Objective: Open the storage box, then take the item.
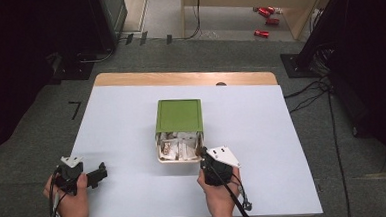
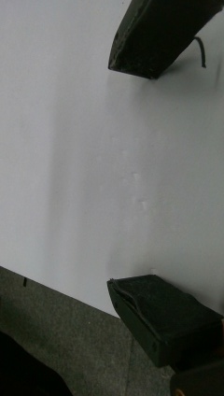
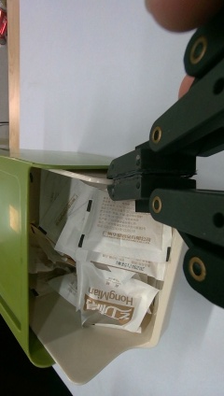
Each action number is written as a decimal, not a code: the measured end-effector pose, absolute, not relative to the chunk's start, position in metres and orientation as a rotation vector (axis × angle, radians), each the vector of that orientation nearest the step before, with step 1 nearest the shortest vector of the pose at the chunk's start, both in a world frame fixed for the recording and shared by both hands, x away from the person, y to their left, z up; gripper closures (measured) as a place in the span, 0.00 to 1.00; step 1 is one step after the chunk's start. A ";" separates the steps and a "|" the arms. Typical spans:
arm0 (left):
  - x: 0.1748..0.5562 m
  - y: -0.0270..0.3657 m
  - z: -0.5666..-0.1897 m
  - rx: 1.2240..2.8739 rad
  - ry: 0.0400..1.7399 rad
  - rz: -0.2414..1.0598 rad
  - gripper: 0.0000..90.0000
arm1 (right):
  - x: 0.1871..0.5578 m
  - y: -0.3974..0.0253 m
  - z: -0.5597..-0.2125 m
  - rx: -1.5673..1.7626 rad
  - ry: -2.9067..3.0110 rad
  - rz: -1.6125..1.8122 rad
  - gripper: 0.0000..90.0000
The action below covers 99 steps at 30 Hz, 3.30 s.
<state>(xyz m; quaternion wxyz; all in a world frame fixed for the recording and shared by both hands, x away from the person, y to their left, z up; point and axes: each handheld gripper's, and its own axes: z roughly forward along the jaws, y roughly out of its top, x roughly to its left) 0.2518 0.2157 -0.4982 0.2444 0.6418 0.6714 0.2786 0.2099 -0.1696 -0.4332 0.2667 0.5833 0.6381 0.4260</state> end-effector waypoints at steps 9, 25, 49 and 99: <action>0.252 0.216 -0.498 1.755 1.833 0.761 0.00 | 0.193 -0.170 -0.433 1.568 1.738 1.147 1.00; 0.252 0.216 -0.498 1.755 1.833 0.761 0.00 | 0.171 -0.170 -0.432 1.572 1.754 1.147 1.00; 0.252 0.216 -0.498 1.755 1.833 0.760 0.00 | 0.162 -0.179 -0.418 1.559 1.728 1.213 0.75; 0.251 0.216 -0.498 1.755 1.832 0.761 0.00 | 0.195 -0.109 -0.444 1.461 2.016 1.273 0.55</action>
